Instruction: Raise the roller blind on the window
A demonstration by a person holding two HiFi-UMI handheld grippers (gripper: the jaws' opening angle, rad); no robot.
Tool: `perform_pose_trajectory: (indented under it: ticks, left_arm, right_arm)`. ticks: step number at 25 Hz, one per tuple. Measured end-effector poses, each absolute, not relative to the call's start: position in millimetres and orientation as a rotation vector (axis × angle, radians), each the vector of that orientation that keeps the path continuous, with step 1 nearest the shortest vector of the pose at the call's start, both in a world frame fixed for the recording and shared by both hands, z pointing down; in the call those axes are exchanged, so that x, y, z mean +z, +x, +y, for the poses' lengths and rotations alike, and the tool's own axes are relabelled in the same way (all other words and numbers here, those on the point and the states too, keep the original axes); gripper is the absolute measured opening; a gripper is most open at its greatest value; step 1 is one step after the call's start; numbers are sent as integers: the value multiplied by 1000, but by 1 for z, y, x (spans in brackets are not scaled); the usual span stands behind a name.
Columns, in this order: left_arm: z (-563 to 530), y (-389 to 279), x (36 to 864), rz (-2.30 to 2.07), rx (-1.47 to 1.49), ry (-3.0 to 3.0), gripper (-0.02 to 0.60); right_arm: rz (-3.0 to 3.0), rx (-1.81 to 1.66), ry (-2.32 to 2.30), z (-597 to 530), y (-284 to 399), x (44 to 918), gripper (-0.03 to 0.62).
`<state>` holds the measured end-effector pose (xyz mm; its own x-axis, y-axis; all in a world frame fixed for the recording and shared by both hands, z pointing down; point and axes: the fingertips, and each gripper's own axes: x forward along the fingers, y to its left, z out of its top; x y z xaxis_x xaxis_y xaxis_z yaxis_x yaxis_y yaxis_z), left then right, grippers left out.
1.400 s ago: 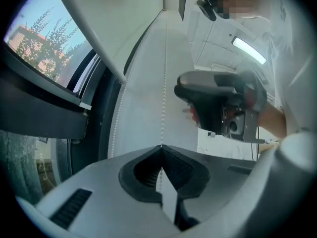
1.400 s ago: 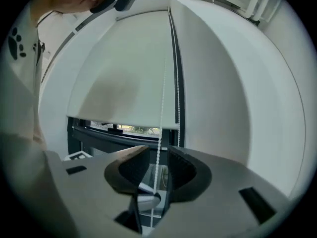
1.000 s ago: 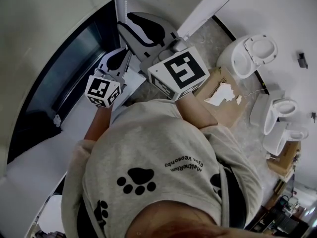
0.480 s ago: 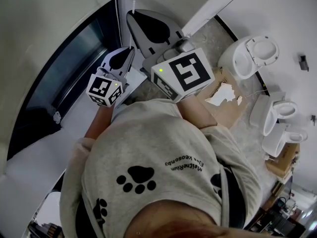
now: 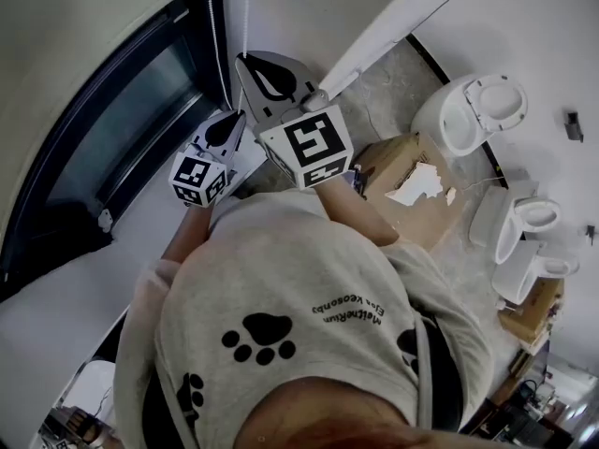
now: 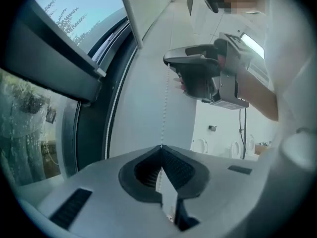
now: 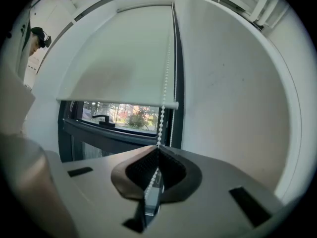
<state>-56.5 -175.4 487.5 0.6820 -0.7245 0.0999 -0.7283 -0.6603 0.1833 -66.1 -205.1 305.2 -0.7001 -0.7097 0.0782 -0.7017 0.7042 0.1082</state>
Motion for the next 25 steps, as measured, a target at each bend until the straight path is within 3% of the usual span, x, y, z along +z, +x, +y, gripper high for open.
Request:
perform_pose_trajectory:
  ticks: [16, 25]
  left_arm:
    - [-157, -52, 563, -1272, 157, 2530, 11]
    - [-163, -49, 559, -1313, 137, 2508, 32]
  right_arm:
    - [-2769, -12, 1011, -199, -62, 386, 9]
    - [-2810, -24, 955, -199, -58, 391, 9]
